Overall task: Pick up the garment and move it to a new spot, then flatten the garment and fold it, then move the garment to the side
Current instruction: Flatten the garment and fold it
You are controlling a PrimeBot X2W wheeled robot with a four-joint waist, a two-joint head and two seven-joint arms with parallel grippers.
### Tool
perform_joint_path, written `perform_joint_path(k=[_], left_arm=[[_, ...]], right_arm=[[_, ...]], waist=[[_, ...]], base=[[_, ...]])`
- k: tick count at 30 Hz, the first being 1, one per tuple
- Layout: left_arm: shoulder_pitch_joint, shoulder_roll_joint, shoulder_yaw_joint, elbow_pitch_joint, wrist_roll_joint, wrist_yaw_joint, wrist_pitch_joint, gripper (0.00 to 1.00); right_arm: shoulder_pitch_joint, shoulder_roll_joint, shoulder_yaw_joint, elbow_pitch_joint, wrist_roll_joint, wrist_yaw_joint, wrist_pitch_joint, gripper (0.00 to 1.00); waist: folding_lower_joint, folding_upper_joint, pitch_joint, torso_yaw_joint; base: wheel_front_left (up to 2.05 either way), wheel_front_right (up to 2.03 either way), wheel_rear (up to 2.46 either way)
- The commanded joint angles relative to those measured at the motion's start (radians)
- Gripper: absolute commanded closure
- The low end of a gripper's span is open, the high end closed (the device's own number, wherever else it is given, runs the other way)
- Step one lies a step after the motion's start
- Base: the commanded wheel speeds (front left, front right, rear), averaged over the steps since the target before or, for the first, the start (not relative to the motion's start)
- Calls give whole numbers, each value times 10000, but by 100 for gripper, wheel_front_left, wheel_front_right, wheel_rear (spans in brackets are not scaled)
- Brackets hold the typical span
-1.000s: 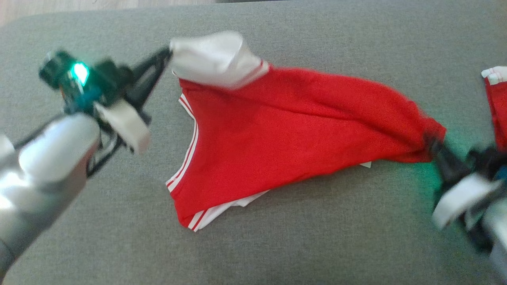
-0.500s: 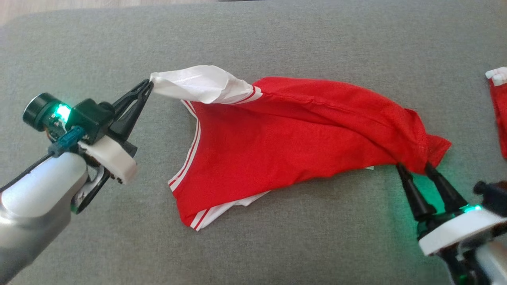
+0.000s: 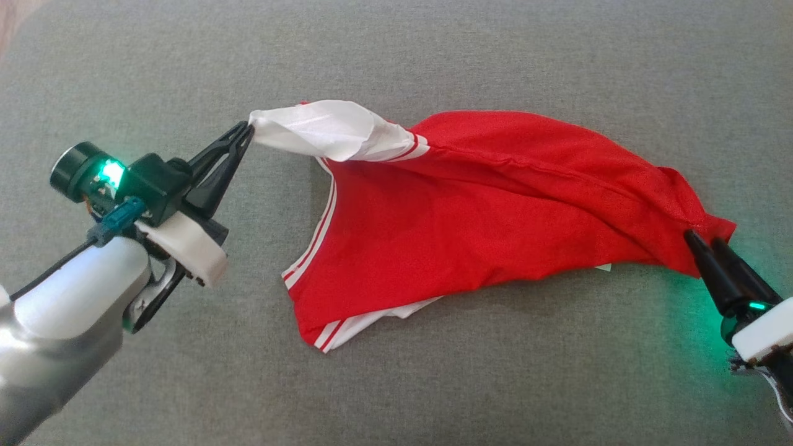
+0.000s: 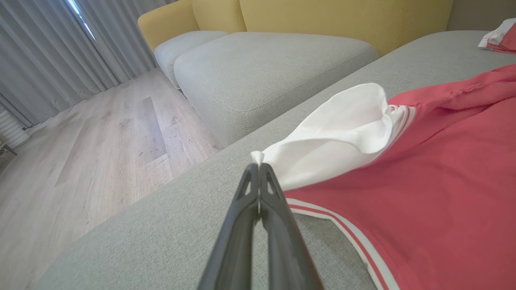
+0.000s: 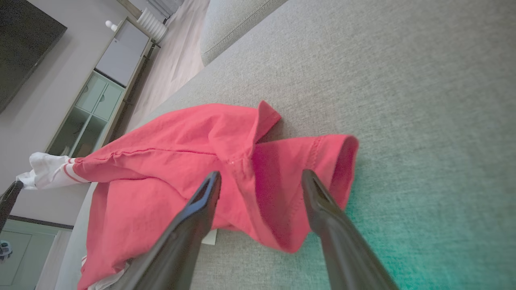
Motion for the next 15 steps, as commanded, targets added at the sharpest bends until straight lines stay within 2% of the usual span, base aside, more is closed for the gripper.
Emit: perform_joint_path(k=[1,6,7,8,11,14,15], left_arm=[[-526,301,467,-60,97,-8,-32,100],[-549,198,447,66,125,-88,-51,100],[-554,182,444,81,131,-89,-53,100],[-557,169,441,93,135,-90,-55,100],[-577,147,442,129,137,-111,-61,100],[-596,122,445,163,147,-131,-68,100],[-598,115,446,174,149,-134,-71,100]], right_arm=[[-173,-382,-11,-227,129,65,-2,0],[-274,-349,-65,-353,484,65,119,0],[-287,-359,-65,-389,535,65,165,4],[-297,-369,-67,-418,580,65,207,13],[-306,-405,-67,-466,717,65,378,53],[-318,-443,-98,-508,721,65,395,72],[-327,-443,-122,-508,710,65,366,81]], waist=[[-1,0,22,36],[-1,0,40,65],[-1,0,36,60],[-1,0,30,53],[-1,0,35,37],[-1,0,47,29],[-1,0,51,24]], base=[[0,0,0],[0,0,0],[0,0,0],[0,0,0],[0,0,0],[0,0,0],[0,0,0]])
